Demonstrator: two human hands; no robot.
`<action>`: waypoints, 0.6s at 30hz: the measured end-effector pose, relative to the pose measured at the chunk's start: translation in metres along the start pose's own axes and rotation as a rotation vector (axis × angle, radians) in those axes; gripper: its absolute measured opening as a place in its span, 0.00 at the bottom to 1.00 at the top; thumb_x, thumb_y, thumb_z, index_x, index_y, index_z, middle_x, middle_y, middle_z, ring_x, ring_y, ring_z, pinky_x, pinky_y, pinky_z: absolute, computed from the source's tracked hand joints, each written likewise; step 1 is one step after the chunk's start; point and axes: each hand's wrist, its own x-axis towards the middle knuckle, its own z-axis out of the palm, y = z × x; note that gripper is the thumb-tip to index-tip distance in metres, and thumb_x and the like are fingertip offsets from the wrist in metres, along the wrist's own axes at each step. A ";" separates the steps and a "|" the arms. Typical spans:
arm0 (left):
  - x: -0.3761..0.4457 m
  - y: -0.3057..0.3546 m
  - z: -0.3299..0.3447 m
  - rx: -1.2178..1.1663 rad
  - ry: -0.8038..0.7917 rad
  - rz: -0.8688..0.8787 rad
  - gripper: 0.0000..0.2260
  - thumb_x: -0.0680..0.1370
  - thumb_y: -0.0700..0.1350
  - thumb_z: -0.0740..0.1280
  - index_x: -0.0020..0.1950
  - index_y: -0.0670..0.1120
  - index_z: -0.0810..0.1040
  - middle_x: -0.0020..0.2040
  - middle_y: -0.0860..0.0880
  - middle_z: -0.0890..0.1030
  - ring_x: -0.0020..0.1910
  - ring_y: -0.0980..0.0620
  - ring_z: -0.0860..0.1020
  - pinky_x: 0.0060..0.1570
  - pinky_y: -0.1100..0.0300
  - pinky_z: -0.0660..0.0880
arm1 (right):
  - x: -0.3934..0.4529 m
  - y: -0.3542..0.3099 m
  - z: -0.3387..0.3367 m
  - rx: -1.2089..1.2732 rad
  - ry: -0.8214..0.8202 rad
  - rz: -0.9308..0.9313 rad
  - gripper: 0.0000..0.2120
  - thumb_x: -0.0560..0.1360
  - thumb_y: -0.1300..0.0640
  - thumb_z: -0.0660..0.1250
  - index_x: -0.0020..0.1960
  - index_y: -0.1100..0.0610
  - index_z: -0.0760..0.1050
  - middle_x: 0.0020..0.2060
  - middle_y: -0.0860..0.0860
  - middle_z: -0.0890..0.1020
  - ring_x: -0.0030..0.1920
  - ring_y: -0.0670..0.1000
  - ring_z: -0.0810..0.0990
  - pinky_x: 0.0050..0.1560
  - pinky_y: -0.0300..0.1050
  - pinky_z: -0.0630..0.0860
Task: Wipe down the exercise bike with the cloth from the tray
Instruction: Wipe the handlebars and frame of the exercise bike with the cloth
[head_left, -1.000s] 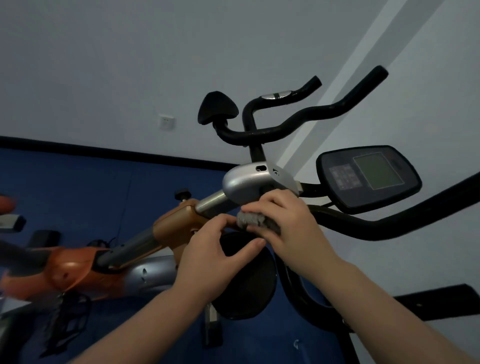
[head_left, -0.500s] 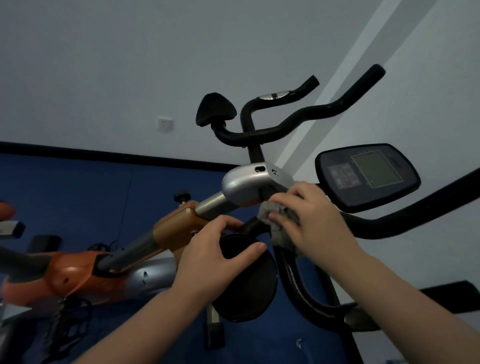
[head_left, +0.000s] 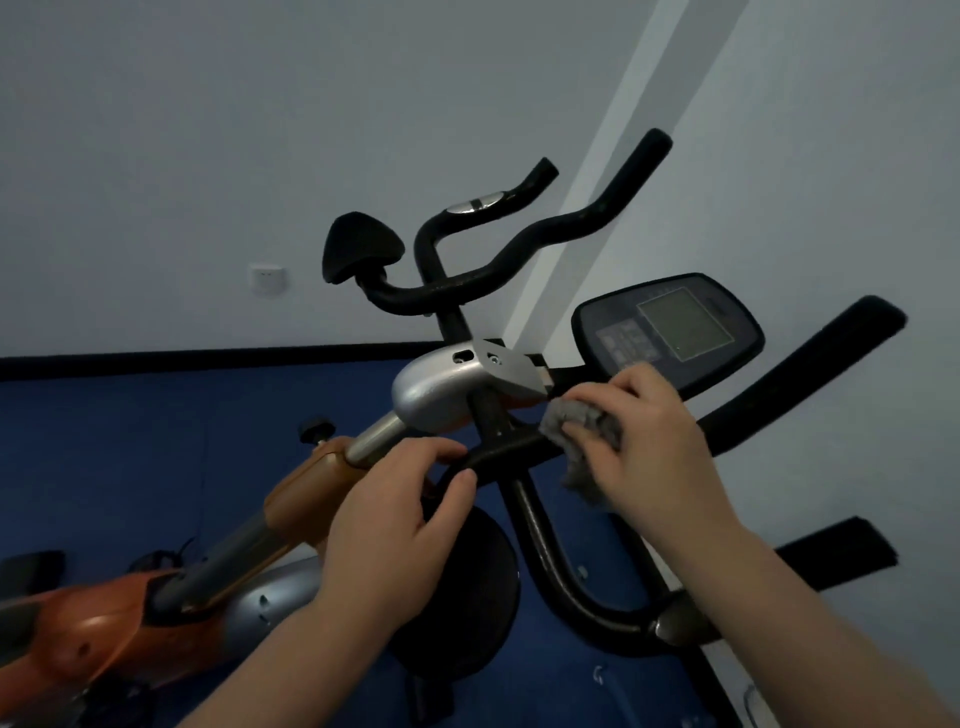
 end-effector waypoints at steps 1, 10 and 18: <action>0.004 0.002 0.002 0.007 -0.009 -0.008 0.09 0.73 0.61 0.58 0.51 0.64 0.73 0.45 0.64 0.76 0.45 0.65 0.75 0.36 0.65 0.72 | 0.004 -0.003 0.001 -0.002 0.037 0.035 0.12 0.70 0.59 0.73 0.53 0.54 0.81 0.44 0.48 0.71 0.46 0.46 0.70 0.44 0.31 0.64; 0.013 0.002 0.003 0.068 -0.057 0.036 0.08 0.74 0.54 0.61 0.52 0.62 0.74 0.46 0.65 0.76 0.52 0.68 0.71 0.43 0.69 0.68 | -0.011 -0.012 0.009 0.009 0.018 0.058 0.15 0.70 0.61 0.72 0.57 0.56 0.79 0.48 0.49 0.72 0.49 0.46 0.71 0.49 0.33 0.69; 0.016 0.001 0.006 -0.034 -0.051 0.009 0.12 0.74 0.43 0.65 0.51 0.59 0.77 0.47 0.63 0.78 0.50 0.63 0.75 0.46 0.62 0.73 | -0.018 -0.043 0.029 0.043 -0.040 -0.028 0.15 0.69 0.63 0.72 0.55 0.56 0.79 0.48 0.52 0.74 0.50 0.49 0.72 0.49 0.41 0.74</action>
